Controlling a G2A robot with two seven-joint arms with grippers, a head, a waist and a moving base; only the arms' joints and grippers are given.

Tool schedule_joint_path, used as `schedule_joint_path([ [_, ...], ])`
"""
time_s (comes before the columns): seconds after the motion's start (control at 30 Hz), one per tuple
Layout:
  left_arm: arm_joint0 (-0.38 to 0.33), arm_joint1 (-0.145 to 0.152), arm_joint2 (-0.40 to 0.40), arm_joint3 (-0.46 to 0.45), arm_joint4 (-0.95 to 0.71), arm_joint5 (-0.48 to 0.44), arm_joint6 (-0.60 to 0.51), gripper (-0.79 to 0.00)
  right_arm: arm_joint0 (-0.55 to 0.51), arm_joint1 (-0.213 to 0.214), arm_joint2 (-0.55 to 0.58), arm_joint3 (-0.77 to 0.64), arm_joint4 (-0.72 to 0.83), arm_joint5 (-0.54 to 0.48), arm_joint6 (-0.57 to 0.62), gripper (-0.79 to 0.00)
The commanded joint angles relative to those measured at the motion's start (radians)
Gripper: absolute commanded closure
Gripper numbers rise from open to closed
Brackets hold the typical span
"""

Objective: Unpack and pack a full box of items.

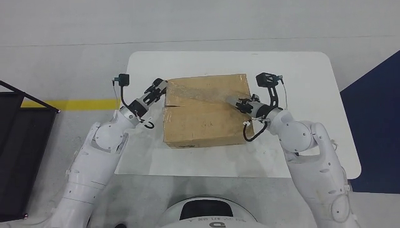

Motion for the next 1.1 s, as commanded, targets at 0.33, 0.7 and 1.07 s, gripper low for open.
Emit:
schedule_joint_path([
  [0.33,0.018,0.007,-0.044,-0.018,-0.013,-0.005,0.005,0.000,0.018,0.004,-0.010,0.012,0.008,0.009,-0.005,-0.785],
  [0.7,0.056,0.014,-0.084,-0.057,-0.007,-0.008,0.000,0.000,0.034,0.008,-0.021,0.025,0.013,0.012,-0.014,-0.785],
  [1.07,0.125,0.026,-0.108,-0.142,0.044,-0.082,-0.047,0.000,0.019,0.011,-0.016,0.020,0.036,0.014,-0.060,-0.785],
])
